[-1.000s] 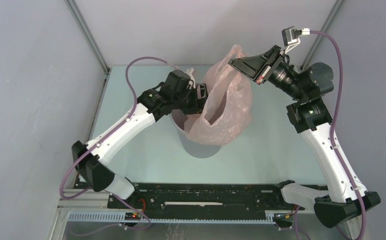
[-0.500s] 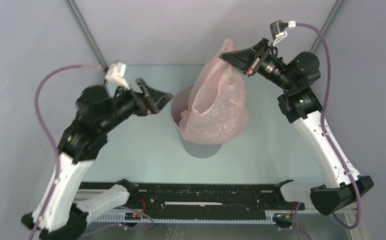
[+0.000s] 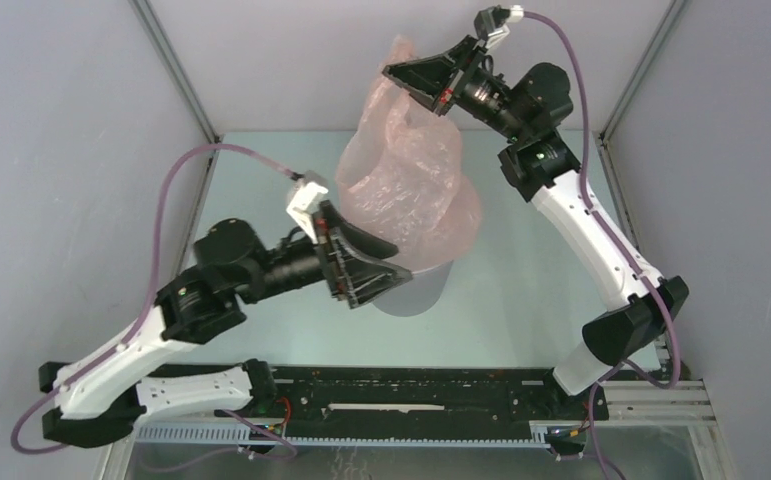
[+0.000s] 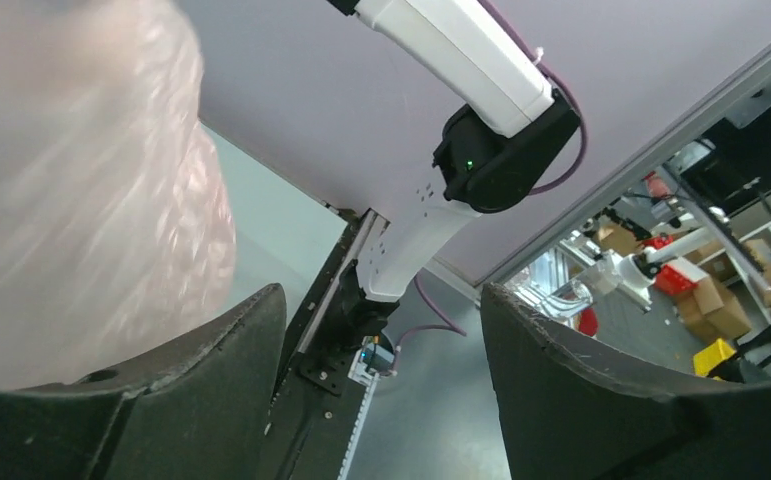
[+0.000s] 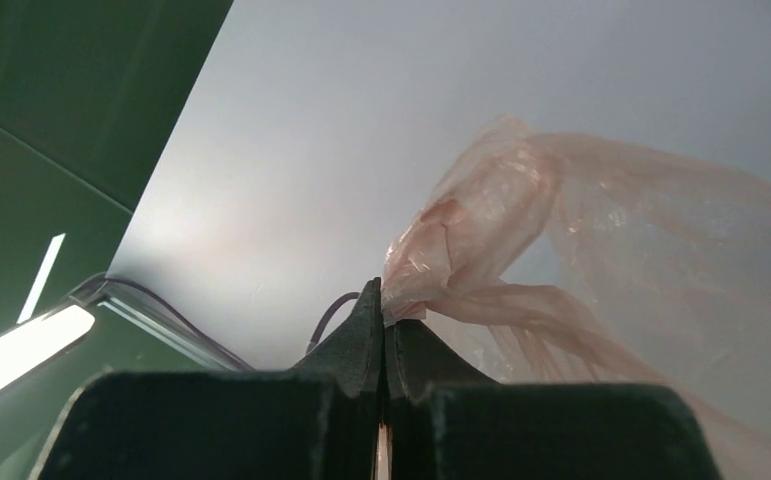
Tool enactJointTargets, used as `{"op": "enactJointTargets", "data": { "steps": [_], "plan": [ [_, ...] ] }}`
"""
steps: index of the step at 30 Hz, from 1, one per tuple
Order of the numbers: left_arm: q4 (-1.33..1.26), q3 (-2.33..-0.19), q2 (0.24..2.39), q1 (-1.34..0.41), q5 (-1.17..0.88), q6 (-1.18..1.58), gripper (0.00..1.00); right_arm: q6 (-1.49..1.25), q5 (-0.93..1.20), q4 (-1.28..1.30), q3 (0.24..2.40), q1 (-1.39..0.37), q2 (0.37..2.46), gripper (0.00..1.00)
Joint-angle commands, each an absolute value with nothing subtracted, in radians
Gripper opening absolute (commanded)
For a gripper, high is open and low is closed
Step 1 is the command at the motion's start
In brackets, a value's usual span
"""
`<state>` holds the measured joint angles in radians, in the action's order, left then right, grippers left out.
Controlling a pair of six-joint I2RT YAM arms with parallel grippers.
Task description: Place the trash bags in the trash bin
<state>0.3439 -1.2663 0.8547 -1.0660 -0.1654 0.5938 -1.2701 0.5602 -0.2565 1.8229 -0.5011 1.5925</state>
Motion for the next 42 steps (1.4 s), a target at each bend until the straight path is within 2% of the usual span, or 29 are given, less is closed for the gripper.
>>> {"op": "enactJointTargets", "data": {
  "steps": [1,5,11,12,15,20,26,30,36,42],
  "plan": [
    [0.266,-1.343,0.961,-1.121,-0.064,0.445,0.75,-1.344,0.573,-0.319,1.847,-0.514,1.587,0.00],
    [0.341,-1.391,1.056,-1.124,0.170,0.398,0.76,-1.304,0.576,-0.277,1.798,-0.513,1.534,0.00],
    [0.736,-1.623,1.254,-1.124,0.594,0.369,0.76,-1.278,0.578,-0.237,1.689,-0.478,1.440,0.00],
    [0.788,-1.632,1.274,-1.123,0.676,0.378,0.76,-1.279,0.577,-0.238,1.674,-0.471,1.428,0.00],
    [0.842,-1.568,1.281,-1.123,0.736,0.357,0.76,-1.275,0.574,-0.239,1.642,-0.463,1.402,0.00],
    [0.837,-1.416,1.237,-1.097,0.673,0.376,0.79,-1.279,0.584,-0.257,1.604,-0.468,1.398,0.00],
    [0.913,-1.472,1.288,-1.060,0.626,0.423,0.81,-1.224,0.608,-0.259,1.528,-0.473,1.375,0.00],
    [0.909,-1.529,1.266,-1.061,0.603,0.429,0.83,-1.097,0.636,-0.154,1.532,-0.460,1.365,0.00],
    [0.793,-1.518,1.122,-1.061,0.333,0.414,0.84,-1.063,0.664,-0.108,1.549,-0.417,1.371,0.00],
    [0.574,-1.344,0.887,-1.060,0.125,0.500,0.83,-1.071,0.664,-0.106,1.551,-0.410,1.377,0.00]
  ]
}}
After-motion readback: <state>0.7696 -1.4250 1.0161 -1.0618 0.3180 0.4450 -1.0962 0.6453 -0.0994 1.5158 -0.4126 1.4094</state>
